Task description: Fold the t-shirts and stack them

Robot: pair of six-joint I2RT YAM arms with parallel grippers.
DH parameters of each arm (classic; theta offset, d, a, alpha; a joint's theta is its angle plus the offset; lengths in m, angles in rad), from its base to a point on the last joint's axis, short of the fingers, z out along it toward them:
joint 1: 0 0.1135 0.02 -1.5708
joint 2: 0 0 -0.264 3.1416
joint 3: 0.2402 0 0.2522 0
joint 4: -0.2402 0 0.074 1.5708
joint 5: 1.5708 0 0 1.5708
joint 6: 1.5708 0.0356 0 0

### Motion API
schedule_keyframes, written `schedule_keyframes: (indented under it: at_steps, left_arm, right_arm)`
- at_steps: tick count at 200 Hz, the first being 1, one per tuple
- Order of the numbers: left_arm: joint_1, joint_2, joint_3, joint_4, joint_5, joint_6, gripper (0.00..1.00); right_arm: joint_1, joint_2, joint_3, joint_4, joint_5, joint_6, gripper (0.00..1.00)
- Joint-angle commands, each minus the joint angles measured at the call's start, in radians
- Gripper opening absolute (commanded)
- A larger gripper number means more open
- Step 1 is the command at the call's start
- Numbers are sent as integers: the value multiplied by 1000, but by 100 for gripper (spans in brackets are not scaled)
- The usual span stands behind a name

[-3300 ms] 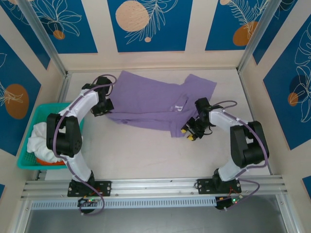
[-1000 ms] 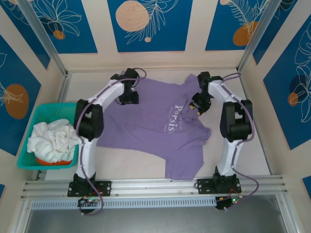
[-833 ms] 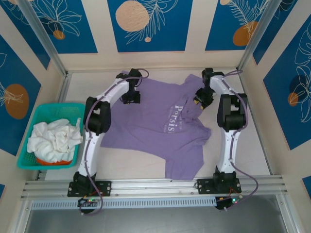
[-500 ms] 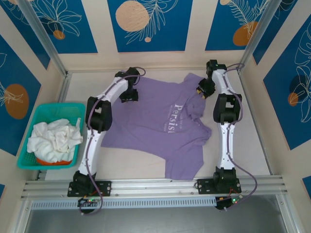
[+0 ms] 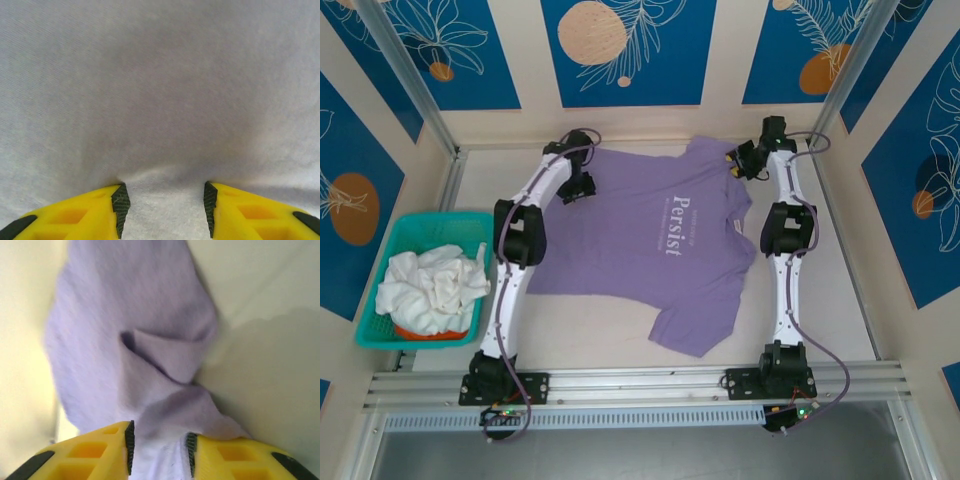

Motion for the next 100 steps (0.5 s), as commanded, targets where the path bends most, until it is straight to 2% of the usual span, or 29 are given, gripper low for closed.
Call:
schedule_keyframes:
  at_steps: [1, 15, 37, 59, 77, 100]
  left_arm:
    - [38, 80, 40, -12, 38, -57, 48]
    - [37, 74, 91, -19, 94, -62, 56]
    - [25, -18, 109, -24, 131, -65, 77]
    - [13, -163, 81, -50, 84, -38, 92]
    - [9, -330, -70, -39, 36, -24, 95]
    - [5, -577, -441, 29, -25, -12, 94]
  right_arm:
    - [-7, 91, 4, 187, -42, 68, 41]
    - [-4, 78, 49, 174, -37, 57, 51]
    - [4, -41, 37, 119, -23, 12, 68]
    - [4, -240, -72, -23, 12, -26, 74]
    - [24, -462, -253, -129, 84, -88, 76]
    - [80, -809, -730, -67, 163, -108, 77]
